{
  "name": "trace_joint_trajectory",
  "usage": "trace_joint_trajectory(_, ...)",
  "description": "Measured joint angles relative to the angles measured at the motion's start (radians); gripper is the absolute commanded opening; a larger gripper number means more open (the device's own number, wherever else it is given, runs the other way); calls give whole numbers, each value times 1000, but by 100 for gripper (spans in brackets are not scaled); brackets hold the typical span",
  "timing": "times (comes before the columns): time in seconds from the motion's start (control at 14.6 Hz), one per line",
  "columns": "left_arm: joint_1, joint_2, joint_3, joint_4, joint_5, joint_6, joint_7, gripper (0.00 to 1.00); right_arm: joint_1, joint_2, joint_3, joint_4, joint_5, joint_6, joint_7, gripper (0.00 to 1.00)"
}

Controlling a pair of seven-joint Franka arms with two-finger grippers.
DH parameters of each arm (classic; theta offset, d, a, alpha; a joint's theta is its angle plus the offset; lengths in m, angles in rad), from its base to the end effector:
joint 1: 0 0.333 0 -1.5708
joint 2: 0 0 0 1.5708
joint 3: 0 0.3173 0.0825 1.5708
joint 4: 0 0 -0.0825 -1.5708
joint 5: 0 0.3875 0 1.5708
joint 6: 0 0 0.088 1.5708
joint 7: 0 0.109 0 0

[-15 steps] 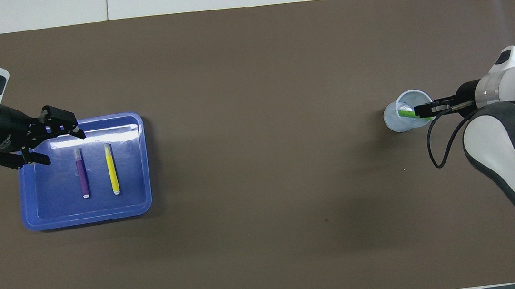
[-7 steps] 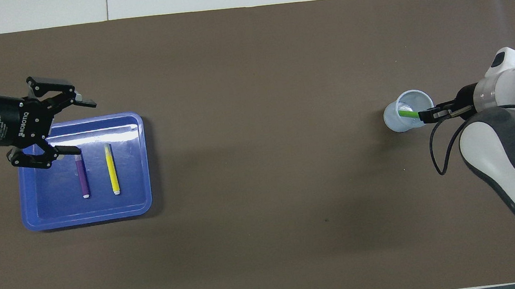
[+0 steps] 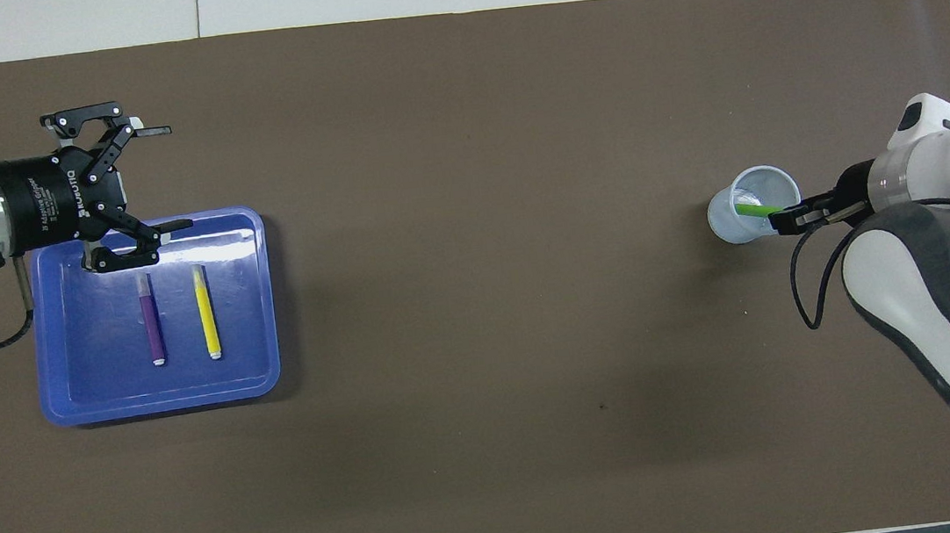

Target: Right arm passes pens to left for tray arrangement

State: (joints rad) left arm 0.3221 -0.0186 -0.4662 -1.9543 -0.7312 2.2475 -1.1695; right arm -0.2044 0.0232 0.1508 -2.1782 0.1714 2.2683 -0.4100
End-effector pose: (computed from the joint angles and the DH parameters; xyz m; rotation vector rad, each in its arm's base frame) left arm 0.5791 -0.1057 0.5196 1.8774 1.5897 -0.1887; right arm 0.5462 -0.0249 0.3841 -2.9951 -0.3769 -0.1464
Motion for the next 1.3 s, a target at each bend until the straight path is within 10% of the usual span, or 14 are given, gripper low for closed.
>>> trace_joint_trajectory(0.27, -17, -16, 2, -16, 0, 18, -34, 100, 2, -1, 0, -1, 0, 0, 0, 0)
trace_joint_trajectory(0.82, -16, -17, 4, -17, 0, 18, -35, 100, 2, -5, 0, 3, 0, -11, 0, 0)
trace_joint_trajectory(1.3, -44, -16, 0, 59, 71, -151, 3, 100, 3, -136, 19, 137, 0, -286, -1, 0)
